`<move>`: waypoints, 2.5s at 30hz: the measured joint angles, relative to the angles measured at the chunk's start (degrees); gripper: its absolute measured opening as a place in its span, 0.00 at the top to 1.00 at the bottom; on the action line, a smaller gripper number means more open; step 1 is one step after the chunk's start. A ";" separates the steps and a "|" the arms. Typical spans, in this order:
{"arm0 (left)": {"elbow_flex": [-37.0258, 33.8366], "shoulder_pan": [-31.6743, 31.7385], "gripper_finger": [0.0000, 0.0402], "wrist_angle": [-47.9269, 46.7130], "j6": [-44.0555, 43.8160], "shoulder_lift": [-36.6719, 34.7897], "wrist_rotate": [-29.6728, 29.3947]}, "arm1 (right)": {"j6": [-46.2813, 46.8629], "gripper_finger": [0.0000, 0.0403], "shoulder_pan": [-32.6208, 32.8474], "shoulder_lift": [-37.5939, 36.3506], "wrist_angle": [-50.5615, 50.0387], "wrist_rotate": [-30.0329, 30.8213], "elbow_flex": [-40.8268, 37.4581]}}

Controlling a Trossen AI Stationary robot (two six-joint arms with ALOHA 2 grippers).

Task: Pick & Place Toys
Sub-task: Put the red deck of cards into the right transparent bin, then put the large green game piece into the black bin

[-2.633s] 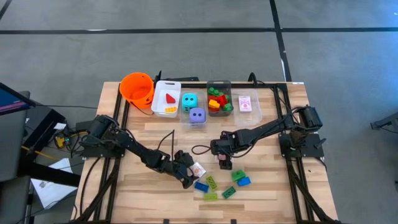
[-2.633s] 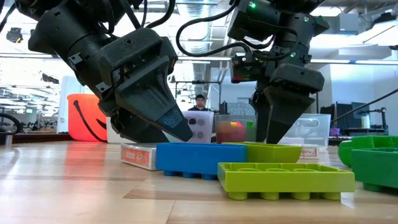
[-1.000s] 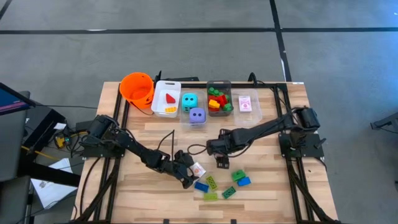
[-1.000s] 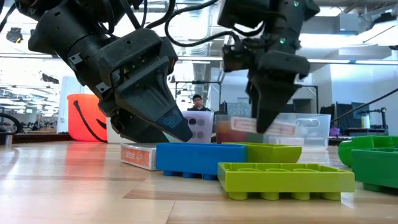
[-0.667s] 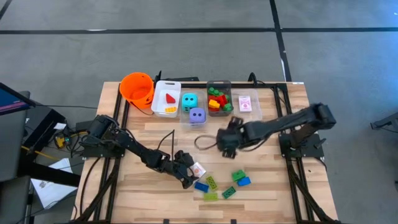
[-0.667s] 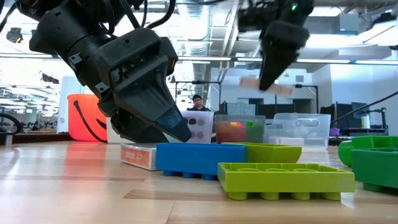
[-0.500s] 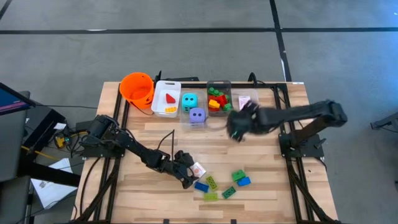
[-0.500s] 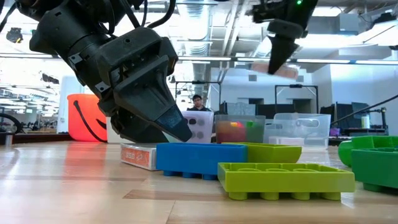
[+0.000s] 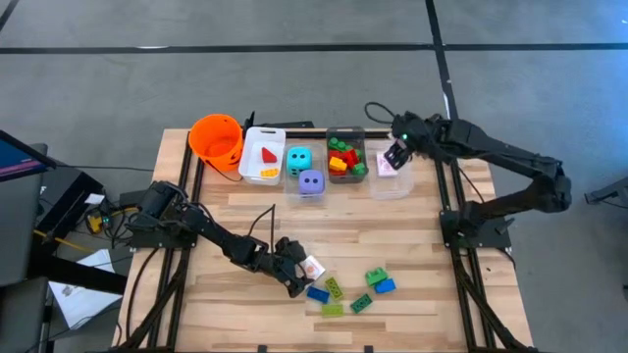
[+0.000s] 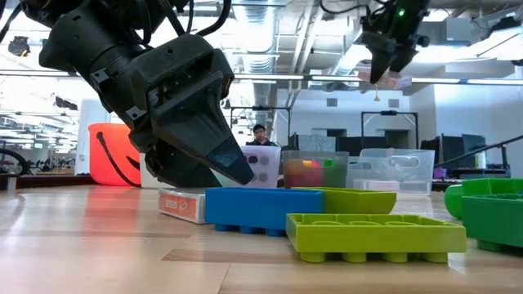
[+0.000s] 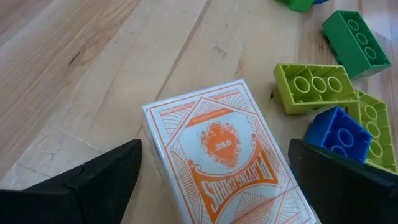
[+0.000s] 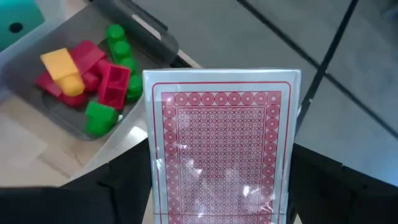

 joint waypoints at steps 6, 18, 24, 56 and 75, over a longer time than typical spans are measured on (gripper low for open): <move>0.00 0.00 0.01 0.00 -0.01 0.00 0.07 | -0.17 0.06 -2.69 3.05 -0.15 -6.06 -0.02; 0.00 -0.02 0.01 -0.04 -0.02 0.00 0.09 | -1.26 0.41 6.17 7.49 -0.14 -5.56 0.04; 0.00 -0.02 0.01 0.29 -0.07 0.00 0.09 | 2.18 0.41 19.62 6.18 0.10 -4.04 0.07; -0.02 11.46 0.01 36.81 22.16 0.00 -8.57 | 20.06 0.41 65.85 13.18 49.63 29.03 -28.65; -0.02 17.20 0.01 37.22 25.33 0.00 2.89 | 20.95 0.46 62.83 15.10 44.43 -10.91 -28.55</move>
